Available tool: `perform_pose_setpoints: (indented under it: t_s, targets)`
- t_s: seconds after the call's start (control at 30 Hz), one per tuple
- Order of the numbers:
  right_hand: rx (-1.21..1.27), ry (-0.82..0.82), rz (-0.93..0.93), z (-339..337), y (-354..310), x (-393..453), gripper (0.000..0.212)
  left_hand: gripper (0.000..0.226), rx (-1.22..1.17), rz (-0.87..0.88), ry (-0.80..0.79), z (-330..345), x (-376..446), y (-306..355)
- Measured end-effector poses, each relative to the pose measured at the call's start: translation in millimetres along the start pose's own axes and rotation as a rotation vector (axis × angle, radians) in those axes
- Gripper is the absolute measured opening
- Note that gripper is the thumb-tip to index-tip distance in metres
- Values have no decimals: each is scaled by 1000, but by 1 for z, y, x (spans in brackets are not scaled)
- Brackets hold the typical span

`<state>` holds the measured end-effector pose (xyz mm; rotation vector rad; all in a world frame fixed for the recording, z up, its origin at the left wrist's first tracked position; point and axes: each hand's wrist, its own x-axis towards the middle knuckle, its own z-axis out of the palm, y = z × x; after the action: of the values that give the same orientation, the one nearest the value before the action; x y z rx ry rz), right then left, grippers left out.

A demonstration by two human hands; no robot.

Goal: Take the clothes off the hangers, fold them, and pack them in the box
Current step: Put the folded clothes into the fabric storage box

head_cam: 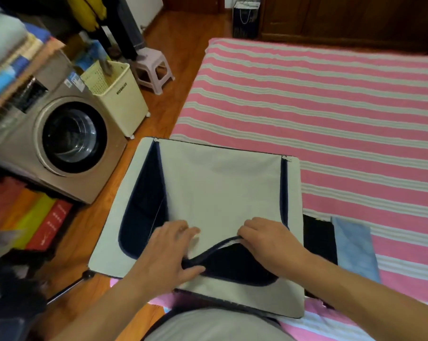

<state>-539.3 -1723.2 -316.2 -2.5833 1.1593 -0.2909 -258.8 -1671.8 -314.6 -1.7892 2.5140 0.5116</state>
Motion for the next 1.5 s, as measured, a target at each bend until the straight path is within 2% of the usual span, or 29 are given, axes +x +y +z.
perform_pose_setpoints:
  t_s: [0.03, 0.07, 0.17, 0.23, 0.3, 0.37, 0.4, 0.43, 0.47, 0.5, 0.53, 0.57, 0.6, 0.67, 0.7, 0.77, 0.87, 1.0, 1.07, 1.13, 1.2, 1.23, 1.3, 1.33, 1.4, 1.5]
  targets:
    - [25, 4, 20, -17, 1, 12, 37, 68, 20, -22, 54, -4, 4, 0]
    - [44, -2, 44, -37, 5, 25, 41, 65, 33, -41, 113, -10, 9, -2]
    - [30, 95, 145, -99, 35, 69, 33, 21, -86, -249, 273, -63, 40, -15]
    - [10, 220, 219, -142, 68, 109, 25, 11, -129, -373, 428, -115, 77, -35]
    - [-59, 317, 285, -181, 109, 164, 24, 24, -47, -391, 700, -171, 128, -58]
    - [-133, 444, 449, -210, 156, 221, 29, 41, 105, -286, 919, -210, 181, -66]
    - [-142, 521, 569, -221, 174, 241, 31, 45, 218, -178, 902, -214, 205, -67]
    - [-157, 581, 698, -226, 186, 256, 35, 47, 357, -49, 784, -207, 223, -69]
    - [-188, 636, 806, -224, 192, 264, 42, 49, 470, 67, 594, -188, 237, -75]
    - [-224, 666, 853, -218, 190, 263, 49, 52, 551, 111, 368, -163, 246, -83]
    - [-260, 665, 813, -203, 180, 254, 52, 55, 583, 79, 155, -137, 249, -94]
    - [-282, 611, 709, -179, 166, 240, 52, 57, 545, -4, -6, -113, 250, -108]
    - [-282, 499, 594, -148, 151, 221, 52, 58, 482, -96, -94, -94, 251, -125]
    - [-319, 181, 472, -78, 122, 172, 55, 55, 355, -221, -183, -74, 256, -152]
    - [-371, 64, 459, -46, 117, 147, 58, 51, 323, -228, -202, -69, 255, -161]
    - [-455, -48, 537, -3, 118, 108, 63, 37, 359, -165, -149, -67, 255, -168]
    - [-487, -25, 681, 14, 134, 94, 60, 36, 380, -95, -92, -70, 262, -168]
    - [-379, 63, 719, 14, 157, 126, 43, 42, 382, -12, -105, -63, 282, -186]
    - [-308, 30, 725, 15, 166, 146, 24, 45, 416, -29, -171, -58, 288, -193]
    - [-253, -93, 795, 16, 173, 159, 11, 46, 441, -130, -195, -53, 289, -188]
    - [-176, -114, 855, 10, 175, 157, 24, 41, 395, -241, -90, -53, 288, -171]
    - [-119, -65, 875, 3, 172, 149, 36, 39, 330, -252, 30, -52, 284, -159]
    - [-8, 147, 905, -17, 163, 119, 43, 44, 109, -131, 288, -51, 269, -126]
    - [42, 236, 934, -28, 155, 95, 43, 44, -58, -48, 310, -52, 255, -100]
    - [119, 300, 1019, -40, 140, 29, 41, 38, -432, 22, 159, -54, 221, -34]
    - [266, 203, 1262, -33, 132, -99, 40, 28, -861, 12, -201, -44, 167, 82]
